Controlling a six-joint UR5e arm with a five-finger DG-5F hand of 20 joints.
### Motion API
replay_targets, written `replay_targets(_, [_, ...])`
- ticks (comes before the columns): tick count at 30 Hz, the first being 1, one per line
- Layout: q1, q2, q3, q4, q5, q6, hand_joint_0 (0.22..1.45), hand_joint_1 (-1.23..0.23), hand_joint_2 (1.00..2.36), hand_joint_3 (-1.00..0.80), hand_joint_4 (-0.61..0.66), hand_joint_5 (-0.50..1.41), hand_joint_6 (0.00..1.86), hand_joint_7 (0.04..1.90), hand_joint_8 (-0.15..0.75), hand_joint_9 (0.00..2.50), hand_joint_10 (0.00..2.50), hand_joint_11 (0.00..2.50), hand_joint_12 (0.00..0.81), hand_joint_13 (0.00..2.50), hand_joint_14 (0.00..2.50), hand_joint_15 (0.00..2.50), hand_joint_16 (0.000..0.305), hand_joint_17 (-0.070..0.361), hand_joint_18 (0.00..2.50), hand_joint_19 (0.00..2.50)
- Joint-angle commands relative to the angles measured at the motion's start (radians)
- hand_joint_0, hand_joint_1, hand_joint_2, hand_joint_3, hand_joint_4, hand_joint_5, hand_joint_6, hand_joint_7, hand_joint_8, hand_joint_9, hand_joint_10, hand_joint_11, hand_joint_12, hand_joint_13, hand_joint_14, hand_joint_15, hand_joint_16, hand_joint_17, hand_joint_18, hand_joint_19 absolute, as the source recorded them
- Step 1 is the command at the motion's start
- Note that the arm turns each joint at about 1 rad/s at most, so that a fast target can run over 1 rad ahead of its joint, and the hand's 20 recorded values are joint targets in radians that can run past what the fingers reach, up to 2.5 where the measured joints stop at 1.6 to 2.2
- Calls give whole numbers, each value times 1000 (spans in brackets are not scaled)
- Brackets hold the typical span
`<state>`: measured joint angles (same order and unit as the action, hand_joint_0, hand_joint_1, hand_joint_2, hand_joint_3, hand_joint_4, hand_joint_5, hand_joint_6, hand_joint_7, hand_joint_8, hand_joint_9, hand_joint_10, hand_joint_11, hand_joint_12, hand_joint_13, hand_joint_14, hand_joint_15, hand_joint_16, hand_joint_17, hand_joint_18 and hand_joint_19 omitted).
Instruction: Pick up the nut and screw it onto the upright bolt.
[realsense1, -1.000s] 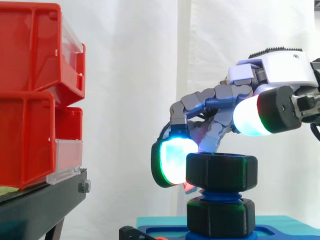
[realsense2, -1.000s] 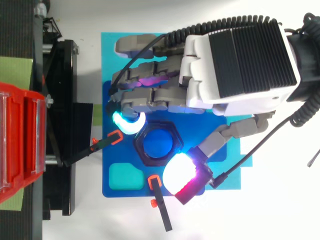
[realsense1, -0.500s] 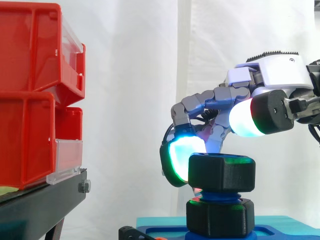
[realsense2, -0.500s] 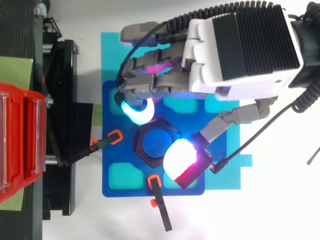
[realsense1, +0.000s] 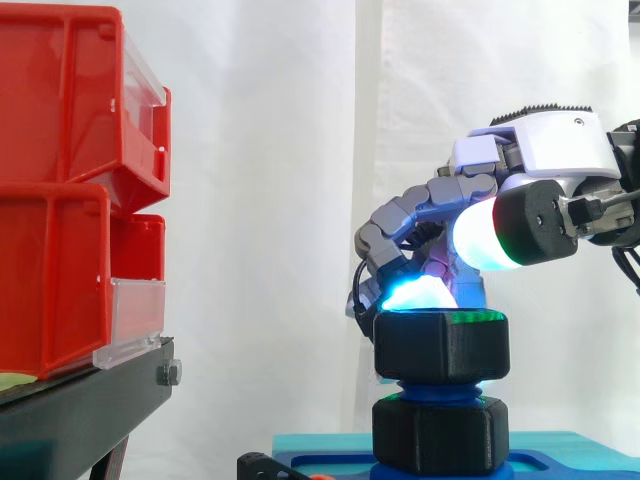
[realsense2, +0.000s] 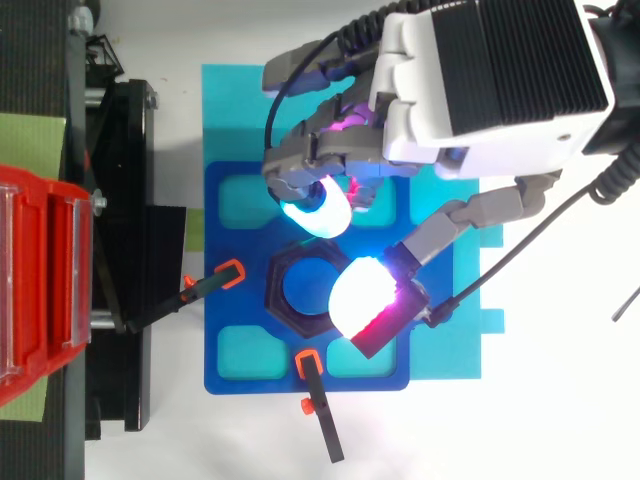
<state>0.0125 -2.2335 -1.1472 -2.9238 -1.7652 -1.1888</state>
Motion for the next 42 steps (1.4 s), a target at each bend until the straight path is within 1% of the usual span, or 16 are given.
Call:
replay_targets(1, [-2, 0, 9, -3, 0, 0, 523, -421, 1000, -500, 67, 75, 584, 1410, 224, 1599, 0, 64, 148, 1034, 0, 0, 0, 0, 605, 0])
replay_targets(5, [-2, 0, 27, -3, -7, 0, 526, -432, 1000, -500, 76, 82, 601, 1353, 229, 1805, 5, 166, 144, 1227, 0, 10, 1, -3, 833, 0])
replay_targets(7, [-3, 0, 34, -5, -10, 0, 522, -427, 1000, -500, 72, 83, 602, 1350, 227, 1822, 6, 175, 152, 1253, 2, 18, 1, -3, 848, 0])
replay_targets(10, [-3, 0, 38, -5, -11, 0, 519, -394, 1000, -500, 70, 81, 568, 1409, 244, 1787, 6, 178, 157, 1203, 0, 4, 2, 4, 797, 0])
replay_targets(15, [-5, 0, 84, -21, -30, -3, 513, -375, 1000, -500, 118, 66, 500, 1488, 291, 1643, 5, 168, 180, 1071, 0, 0, 5, 12, 664, 0])
replay_targets(19, [1, 0, 93, -24, -39, -23, 508, -372, 1000, -500, 153, 23, 505, 1288, 284, 1508, 5, 146, 202, 968, 0, 0, 9, 20, 576, 0])
replay_targets(20, [1, 0, 93, -24, -37, -29, 504, -371, 1000, -500, 180, -2, 506, 1199, 254, 1359, 4, 98, 222, 793, 0, 0, 15, 33, 417, 0])
replay_targets(21, [3, -2, 93, -24, -36, -31, 503, -372, 1000, -500, 189, -9, 505, 1182, 250, 1347, 3, 104, 228, 756, 0, 0, 16, 37, 375, 0])
replay_targets(23, [4, 0, 93, -23, -34, -31, 486, -368, 1000, -500, 249, -83, 504, 976, 233, 979, 0, 0, 258, 476, 0, 0, 21, 47, 66, 0])
replay_targets(24, [7, -2, 93, -23, -33, -31, 482, -367, 1000, -500, 249, -100, 503, 913, 230, 915, 0, 0, 265, 427, 0, 0, 22, 50, 3, 0])
replay_targets(27, [15, -2, 83, -20, -26, -31, 471, -363, 1000, -500, 190, -150, 502, 751, 216, 674, 0, 0, 282, 296, 0, 0, 27, 61, 0, 0])
replay_targets(30, [23, -2, 64, -6, -22, -29, 467, -359, 1000, -500, 157, -177, 501, 660, 210, 562, 0, 0, 293, 194, 0, 0, 30, 68, 0, 0])
replay_targets(31, [27, -2, 38, 5, -17, -29, 467, -358, 1000, -500, 157, -178, 501, 657, 208, 557, 0, 0, 294, 182, 0, 0, 30, 69, 0, 0])
replay_targets(35, [34, -2, -2, 18, -8, -28, 460, -349, 1000, -500, 145, -187, 501, 622, 201, 470, 0, 0, 300, 129, 0, 0, 32, 73, 0, 0])
replay_targets(38, [41, 0, -2, 35, -2, -23, 460, -347, 1000, -500, 145, -187, 501, 621, 201, 463, 0, 0, 301, 121, 0, 0, 33, 74, 0, 0])
replay_targets(42, [43, 0, -3, 32, -2, -21, 459, -346, 1000, -500, 152, -187, 501, 629, 202, 447, 0, 0, 301, 120, 0, 0, 33, 75, 0, 0])
